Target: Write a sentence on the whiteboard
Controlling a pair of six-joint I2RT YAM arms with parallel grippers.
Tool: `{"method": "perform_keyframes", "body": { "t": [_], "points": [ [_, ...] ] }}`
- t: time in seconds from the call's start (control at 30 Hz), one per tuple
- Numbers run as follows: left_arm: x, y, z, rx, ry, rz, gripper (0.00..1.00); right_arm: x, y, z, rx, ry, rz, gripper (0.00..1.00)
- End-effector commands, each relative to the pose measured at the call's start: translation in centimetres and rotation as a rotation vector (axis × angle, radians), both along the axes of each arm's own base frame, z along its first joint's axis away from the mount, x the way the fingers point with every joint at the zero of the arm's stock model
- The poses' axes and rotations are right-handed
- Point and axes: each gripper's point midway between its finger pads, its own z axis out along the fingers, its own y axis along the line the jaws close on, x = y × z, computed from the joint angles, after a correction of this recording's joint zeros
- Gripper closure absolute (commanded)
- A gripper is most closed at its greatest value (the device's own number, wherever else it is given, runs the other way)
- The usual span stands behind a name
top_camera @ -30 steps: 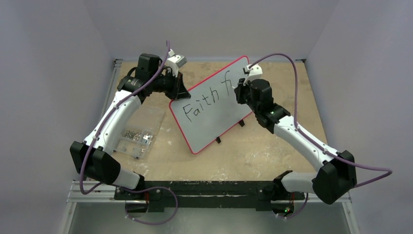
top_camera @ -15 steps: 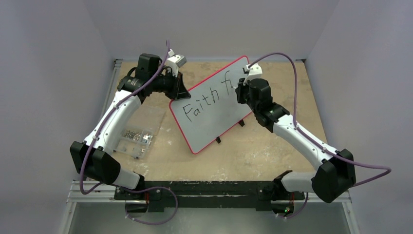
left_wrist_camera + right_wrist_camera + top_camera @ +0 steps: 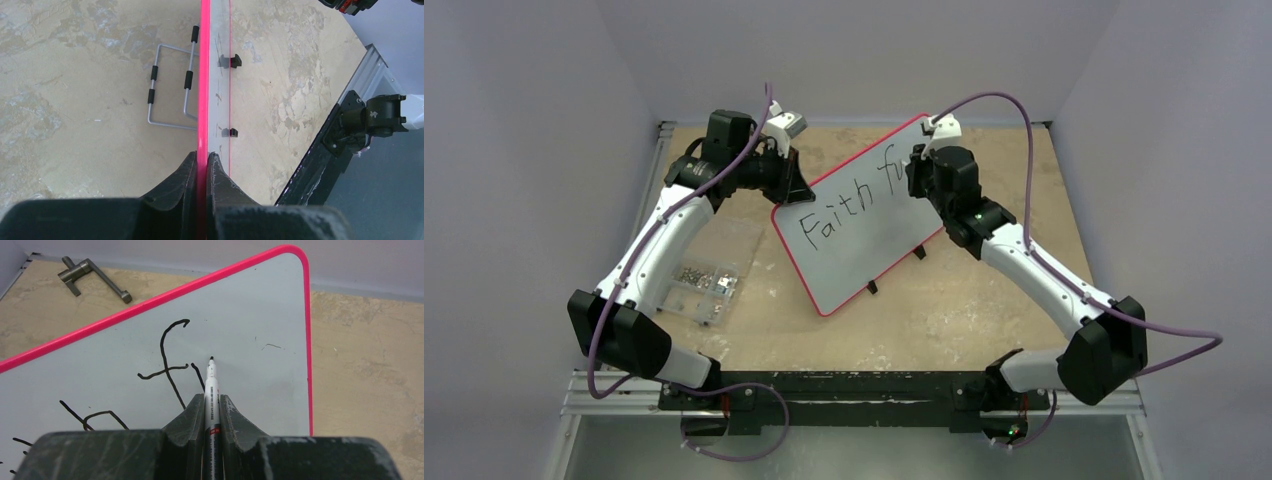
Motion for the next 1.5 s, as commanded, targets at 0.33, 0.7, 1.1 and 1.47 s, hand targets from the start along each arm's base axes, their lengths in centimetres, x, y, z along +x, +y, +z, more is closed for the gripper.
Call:
{"method": "perform_keyframes", "body": {
  "t": [0.33, 0.7, 1.1, 1.47],
  "points": [
    [1.6, 0.9, 2.7, 0.014, -0.178, 0.030, 1.00, -1.5, -0.7, -1.7, 0.011, 0.017, 0.007, 1.00],
    [1.5, 0.8, 2.9, 0.009, -0.181, 0.027, 1.00, -2.0, -1.7, -1.0, 0.003, 0.005, -0.027, 1.00],
    [1.5, 0.9, 2.9, 0.010, -0.181, 0.028, 1.00, -1.7, -3.0, 2.6, 0.006, -0.079, -0.091, 1.00],
    [1.5, 0.9, 2.8, 0.012, -0.179, 0.028, 1.00, -0.1, -1.7, 2.9, 0.022, -0.083, -0.072, 1.00]
  ]
}}
